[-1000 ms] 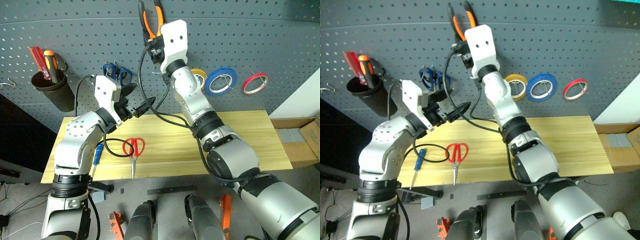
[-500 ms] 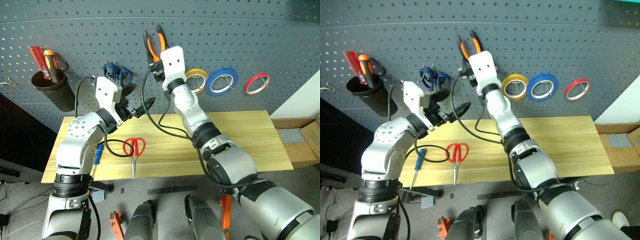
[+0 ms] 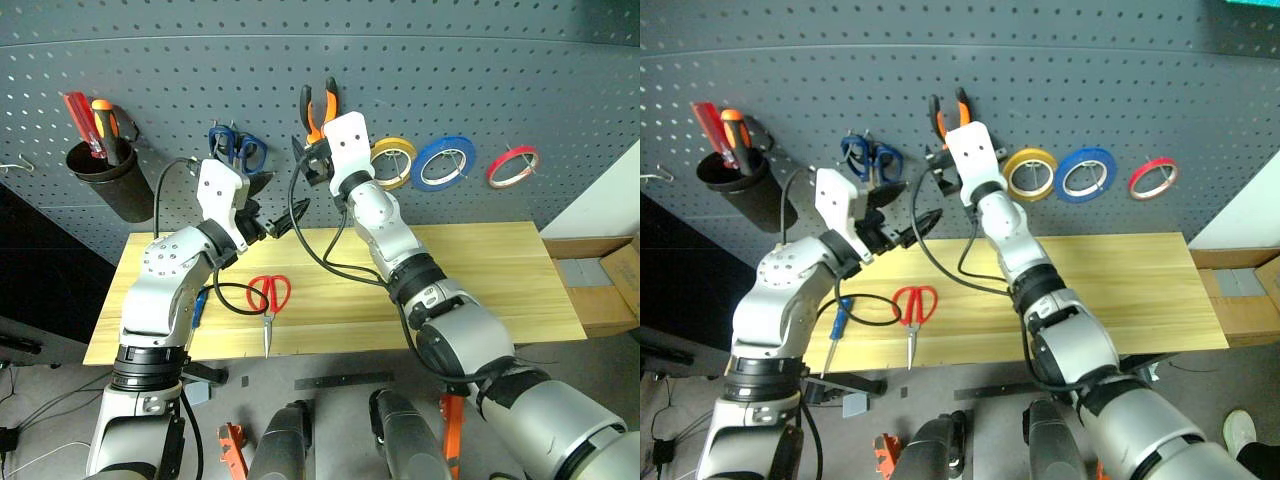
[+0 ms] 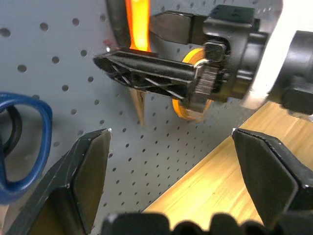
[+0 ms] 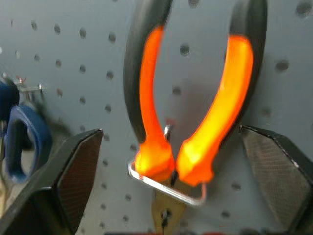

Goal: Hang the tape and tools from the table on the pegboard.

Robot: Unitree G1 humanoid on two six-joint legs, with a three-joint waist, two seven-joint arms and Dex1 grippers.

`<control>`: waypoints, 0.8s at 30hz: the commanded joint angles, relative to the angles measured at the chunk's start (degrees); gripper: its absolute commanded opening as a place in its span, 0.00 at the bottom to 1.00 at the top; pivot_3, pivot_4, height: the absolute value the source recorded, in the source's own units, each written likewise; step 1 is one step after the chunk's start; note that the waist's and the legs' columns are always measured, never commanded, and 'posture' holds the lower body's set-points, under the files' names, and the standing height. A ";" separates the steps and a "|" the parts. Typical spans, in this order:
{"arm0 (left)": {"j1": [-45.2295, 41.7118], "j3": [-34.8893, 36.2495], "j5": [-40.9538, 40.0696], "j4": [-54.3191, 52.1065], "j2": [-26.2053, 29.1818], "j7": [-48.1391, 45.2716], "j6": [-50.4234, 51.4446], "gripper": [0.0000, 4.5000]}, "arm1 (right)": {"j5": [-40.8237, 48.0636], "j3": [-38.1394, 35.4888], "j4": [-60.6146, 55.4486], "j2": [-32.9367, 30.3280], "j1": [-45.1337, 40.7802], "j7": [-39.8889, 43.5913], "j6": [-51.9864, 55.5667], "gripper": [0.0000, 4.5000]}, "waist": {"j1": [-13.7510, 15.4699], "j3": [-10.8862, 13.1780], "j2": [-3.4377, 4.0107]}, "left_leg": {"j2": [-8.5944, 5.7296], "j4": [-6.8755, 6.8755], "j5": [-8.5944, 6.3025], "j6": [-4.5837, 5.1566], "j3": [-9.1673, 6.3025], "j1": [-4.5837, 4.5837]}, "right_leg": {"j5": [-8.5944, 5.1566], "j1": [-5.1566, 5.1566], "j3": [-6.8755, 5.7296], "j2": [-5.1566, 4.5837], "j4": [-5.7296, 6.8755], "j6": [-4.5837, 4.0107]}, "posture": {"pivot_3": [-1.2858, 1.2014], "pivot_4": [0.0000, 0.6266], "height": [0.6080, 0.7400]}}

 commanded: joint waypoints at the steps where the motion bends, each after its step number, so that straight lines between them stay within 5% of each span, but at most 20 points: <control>1: 1.36 -0.35 1.06 -2.00 0.38 1.14 1.18 0.94 | 0.23 2.38 -16.11 -0.81 5.69 3.84 11.74 1.00 | -0.01 0.00 0.00 | 0.00 -0.01 0.00 0.00 0.00 0.00 | 0.00 0.00 0.00 0.00 -0.01 0.00 | 0.50 0.37 1.00; 9: 8.97 -1.49 3.39 -7.14 0.45 6.48 10.77 0.94 | 7.55 10.11 -61.66 -9.09 25.50 20.51 49.87 1.00 | -0.07 0.01 0.00 | 0.03 -0.04 -0.02 0.02 0.00 -0.21 | -0.01 -0.16 0.01 -0.02 -0.12 0.01 | 0.50 0.39 1.00; 13: 13.65 -2.32 5.37 -8.94 -1.18 14.25 25.39 0.94 | 16.92 13.08 -77.89 -17.79 32.26 29.80 66.67 1.00 | -0.09 0.00 0.00 | 0.03 -0.02 -0.02 0.02 -0.10 -0.05 | -0.02 0.07 -0.10 -0.03 -0.14 0.03 | 0.49 0.40 1.00; 24: 18.03 -2.86 9.05 -7.74 -11.32 27.58 44.25 0.94 | 24.73 17.22 -86.75 -23.32 33.23 31.19 77.41 1.00 | -0.13 0.01 -0.02 | 0.03 0.06 -0.02 0.03 -0.07 0.03 | -0.09 0.18 -0.13 -0.02 -0.18 0.13 | 0.48 0.42 1.00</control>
